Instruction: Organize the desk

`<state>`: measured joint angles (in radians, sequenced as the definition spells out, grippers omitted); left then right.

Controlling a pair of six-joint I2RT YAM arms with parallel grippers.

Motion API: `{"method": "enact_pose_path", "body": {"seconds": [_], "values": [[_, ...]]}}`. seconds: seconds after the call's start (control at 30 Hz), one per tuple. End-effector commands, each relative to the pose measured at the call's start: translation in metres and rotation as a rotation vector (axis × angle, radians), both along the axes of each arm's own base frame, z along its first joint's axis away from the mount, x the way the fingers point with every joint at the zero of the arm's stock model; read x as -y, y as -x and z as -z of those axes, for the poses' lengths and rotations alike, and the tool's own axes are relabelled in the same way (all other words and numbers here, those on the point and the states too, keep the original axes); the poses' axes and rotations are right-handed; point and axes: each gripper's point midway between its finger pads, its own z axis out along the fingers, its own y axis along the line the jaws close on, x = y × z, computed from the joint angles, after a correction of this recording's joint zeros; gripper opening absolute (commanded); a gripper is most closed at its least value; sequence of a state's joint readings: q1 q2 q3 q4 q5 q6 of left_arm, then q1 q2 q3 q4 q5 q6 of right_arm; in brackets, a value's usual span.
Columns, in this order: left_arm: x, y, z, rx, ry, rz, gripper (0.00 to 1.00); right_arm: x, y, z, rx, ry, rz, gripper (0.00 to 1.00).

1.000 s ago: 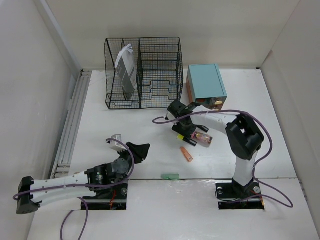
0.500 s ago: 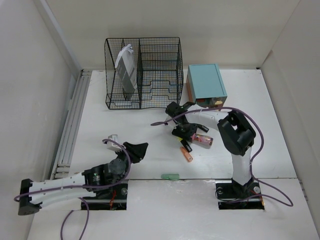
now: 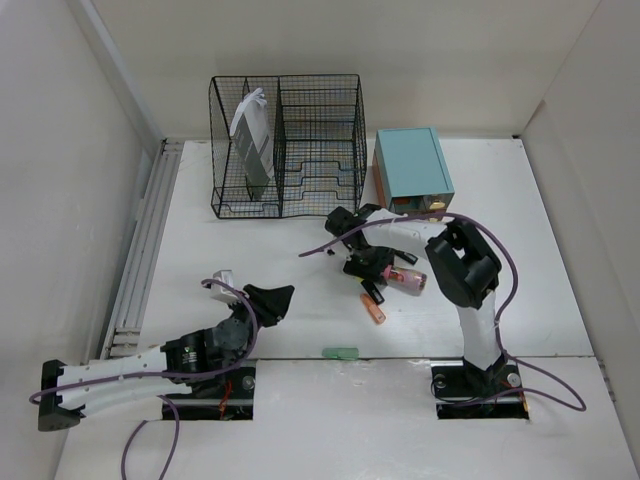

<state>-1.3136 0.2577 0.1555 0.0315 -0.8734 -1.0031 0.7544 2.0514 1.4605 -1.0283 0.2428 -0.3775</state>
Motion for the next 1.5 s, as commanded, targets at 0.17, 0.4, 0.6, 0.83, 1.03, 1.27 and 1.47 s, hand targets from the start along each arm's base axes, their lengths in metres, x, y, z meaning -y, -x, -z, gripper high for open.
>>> {"method": "enact_pose_path", "body": {"seconds": [0.17, 0.4, 0.6, 0.83, 1.03, 1.27, 1.47], "values": [[-0.006, -0.001, -0.006, 0.013, 0.006, -0.018, 0.33, 0.003, 0.000, 0.015, -0.034, 0.071, -0.019, 0.61], [-0.006, -0.001, -0.006, 0.013, 0.006, -0.018, 0.33, -0.001, -0.001, 0.017, -0.050, 0.084, -0.046, 0.61], [-0.006, -0.001, -0.006, 0.013, 0.006, -0.018, 0.33, -0.011, -0.007, 0.015, -0.041, 0.076, -0.066, 0.61], [-0.007, -0.001, -0.006, 0.013, 0.006, -0.018, 0.33, -0.015, -0.007, 0.017, -0.047, 0.081, -0.075, 0.61], [-0.007, -0.001, -0.006, 0.013, 0.006, -0.018, 0.33, -0.018, -0.007, 0.019, -0.052, 0.073, -0.074, 0.25], [-0.007, -0.001, -0.006, 0.013, 0.006, -0.018, 0.33, -0.031, -0.012, -0.001, 0.001, 0.008, -0.073, 0.09], [-0.004, -0.001, -0.010, 0.025, -0.006, -0.006, 0.33, -0.064, -0.015, -0.063, 0.077, -0.182, -0.106, 0.01]]}}
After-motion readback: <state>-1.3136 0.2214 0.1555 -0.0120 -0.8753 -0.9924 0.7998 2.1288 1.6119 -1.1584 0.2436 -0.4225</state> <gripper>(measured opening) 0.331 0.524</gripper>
